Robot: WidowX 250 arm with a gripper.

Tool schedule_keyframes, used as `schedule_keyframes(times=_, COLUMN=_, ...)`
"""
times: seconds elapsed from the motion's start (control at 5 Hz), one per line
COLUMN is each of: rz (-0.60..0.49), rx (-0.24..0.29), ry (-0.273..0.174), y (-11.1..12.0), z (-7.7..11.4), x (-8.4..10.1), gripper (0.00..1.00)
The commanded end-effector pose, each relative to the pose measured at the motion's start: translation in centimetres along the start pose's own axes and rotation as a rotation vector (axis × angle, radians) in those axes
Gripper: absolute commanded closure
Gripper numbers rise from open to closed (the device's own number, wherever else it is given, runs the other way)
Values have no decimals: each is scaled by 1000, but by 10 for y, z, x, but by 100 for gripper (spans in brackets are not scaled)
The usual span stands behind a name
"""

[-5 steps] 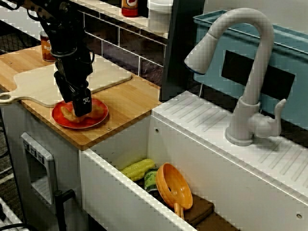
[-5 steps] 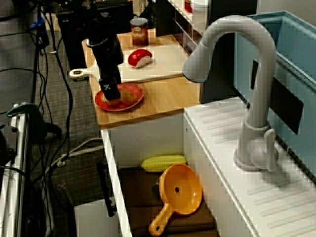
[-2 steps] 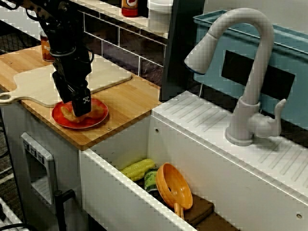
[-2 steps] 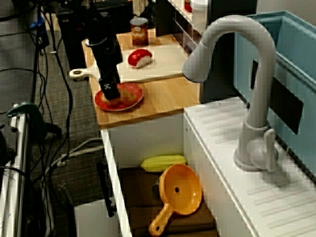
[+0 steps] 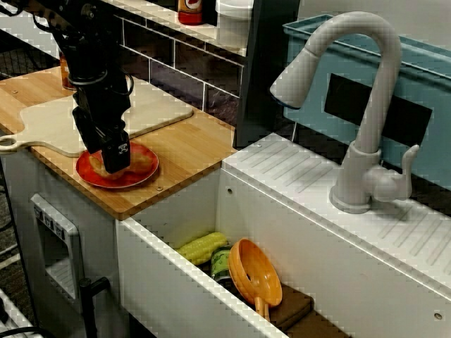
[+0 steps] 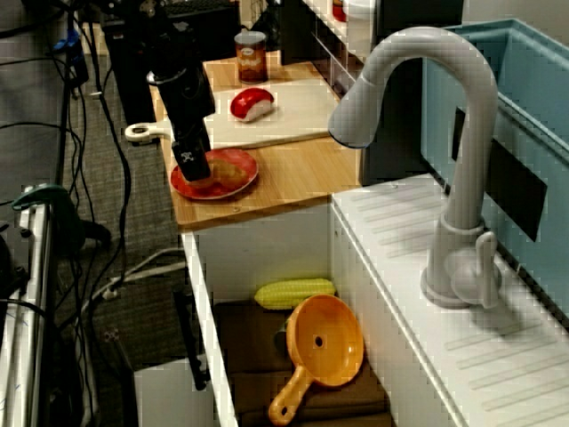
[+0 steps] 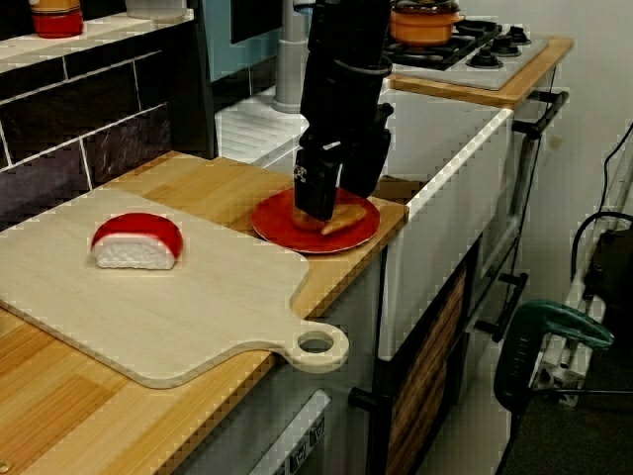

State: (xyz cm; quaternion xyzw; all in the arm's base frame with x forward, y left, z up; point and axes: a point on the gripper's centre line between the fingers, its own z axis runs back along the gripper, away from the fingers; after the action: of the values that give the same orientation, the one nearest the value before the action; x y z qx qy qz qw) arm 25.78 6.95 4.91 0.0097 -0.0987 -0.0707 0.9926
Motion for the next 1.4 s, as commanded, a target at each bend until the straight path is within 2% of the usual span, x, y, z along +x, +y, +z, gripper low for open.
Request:
schedule_keyframes(times=0.0, rz=19, rx=33, ry=-31, y=5, z=5, x=4, gripper=0)
schedule_keyframes(times=1.2, rz=68, rx=83, ry=-11, y=4, z=-15, x=0, gripper=0)
